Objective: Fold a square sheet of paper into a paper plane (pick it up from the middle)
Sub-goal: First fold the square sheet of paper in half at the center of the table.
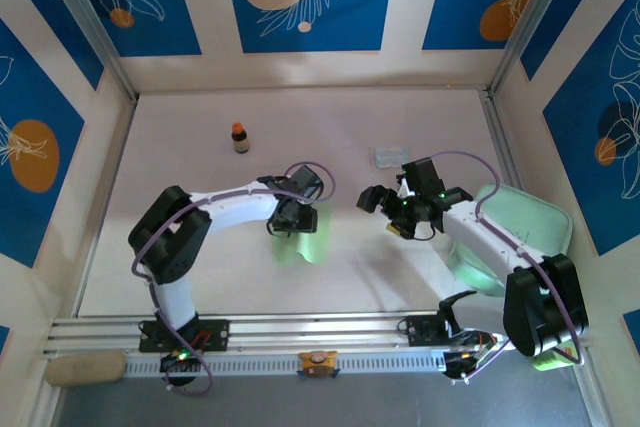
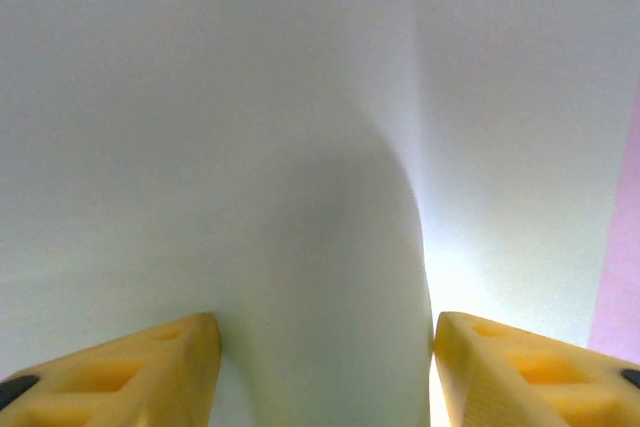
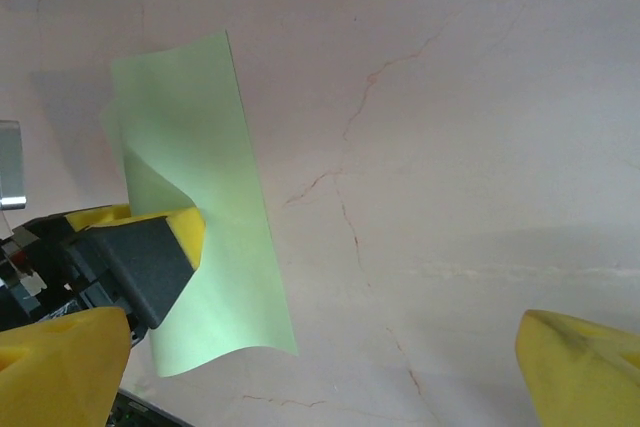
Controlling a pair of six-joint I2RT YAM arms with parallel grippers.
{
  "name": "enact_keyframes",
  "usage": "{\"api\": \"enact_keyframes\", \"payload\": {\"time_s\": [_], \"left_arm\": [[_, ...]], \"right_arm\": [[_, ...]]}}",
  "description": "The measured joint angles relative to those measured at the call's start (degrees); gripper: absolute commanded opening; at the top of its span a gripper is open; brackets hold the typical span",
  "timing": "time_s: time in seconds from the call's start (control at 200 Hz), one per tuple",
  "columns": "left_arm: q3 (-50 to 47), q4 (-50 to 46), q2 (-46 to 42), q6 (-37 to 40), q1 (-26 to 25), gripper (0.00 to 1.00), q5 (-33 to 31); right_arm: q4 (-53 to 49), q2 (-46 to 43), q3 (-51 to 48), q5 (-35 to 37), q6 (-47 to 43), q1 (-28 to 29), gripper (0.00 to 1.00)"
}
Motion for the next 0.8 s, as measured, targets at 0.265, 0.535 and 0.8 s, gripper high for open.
{"api": "enact_keyframes", "payload": {"time_s": [0.265, 0.535, 0.8], "left_arm": [[-1.44, 0.63, -5.05, -0.02, 0.0, 0.51, -0.04], [-4.57, 3.43, -12.98, -0.09, 0.0, 0.51, 0.66], [-8.87, 13.0, -21.99, -3.37, 0.98, 0.52, 6.05]], "right_arm": [[-0.13, -2.34, -0.04, 0.02, 1.77, 0.59, 0.99], [-0.72, -5.38, -0.52, 0.24, 3.04, 1.11, 0.99], [-0.92, -8.07, -1.62, 0.68, 3.69, 1.16, 0.99]]}}
